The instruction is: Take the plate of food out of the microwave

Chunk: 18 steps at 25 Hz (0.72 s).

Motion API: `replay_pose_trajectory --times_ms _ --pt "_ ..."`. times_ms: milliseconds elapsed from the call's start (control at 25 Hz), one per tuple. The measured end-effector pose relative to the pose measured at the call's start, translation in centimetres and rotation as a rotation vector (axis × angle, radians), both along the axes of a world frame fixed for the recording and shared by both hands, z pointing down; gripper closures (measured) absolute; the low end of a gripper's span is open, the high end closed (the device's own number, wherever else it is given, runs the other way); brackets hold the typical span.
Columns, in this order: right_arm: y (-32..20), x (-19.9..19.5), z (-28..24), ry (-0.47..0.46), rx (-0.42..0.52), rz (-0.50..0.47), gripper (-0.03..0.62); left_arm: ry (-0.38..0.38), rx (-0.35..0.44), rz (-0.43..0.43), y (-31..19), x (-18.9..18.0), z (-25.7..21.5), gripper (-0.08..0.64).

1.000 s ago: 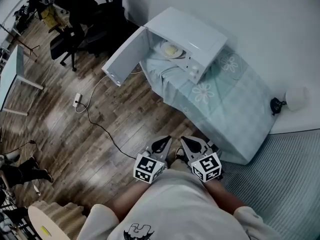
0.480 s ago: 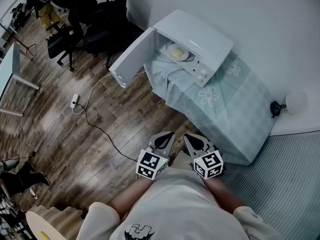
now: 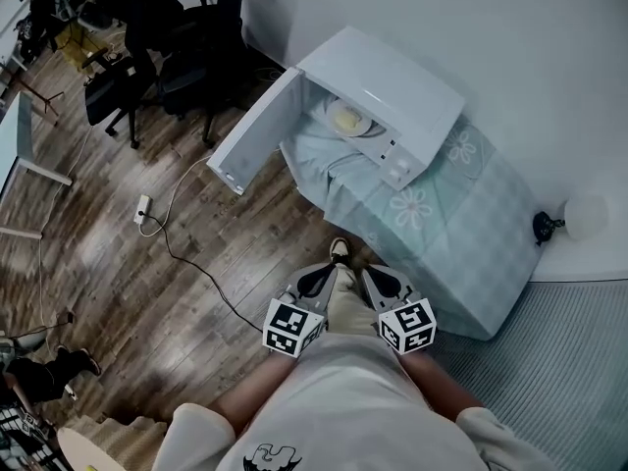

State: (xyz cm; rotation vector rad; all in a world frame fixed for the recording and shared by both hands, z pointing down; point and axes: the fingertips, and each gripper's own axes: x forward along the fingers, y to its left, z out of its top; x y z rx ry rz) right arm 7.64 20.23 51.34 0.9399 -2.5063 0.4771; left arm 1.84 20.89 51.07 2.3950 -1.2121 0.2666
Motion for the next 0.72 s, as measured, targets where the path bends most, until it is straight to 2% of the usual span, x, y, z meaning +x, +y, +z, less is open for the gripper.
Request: replay_pose_trajectory --times_ms 400,600,720 --pt "-16.0 -2.2 1.8 0.004 0.044 -0.073 0.578 -0.036 0.026 -0.049 -16.1 -2.1 0.9 0.557" --pt "-20.4 -2.6 2.1 -0.003 0.032 -0.096 0.578 -0.041 0.030 -0.089 -21.7 -3.0 0.6 0.557" --pt "-21.9 -3.1 2.5 0.000 0.020 -0.076 0.578 -0.037 0.014 -0.087 -23.5 -3.7 1.0 0.557"
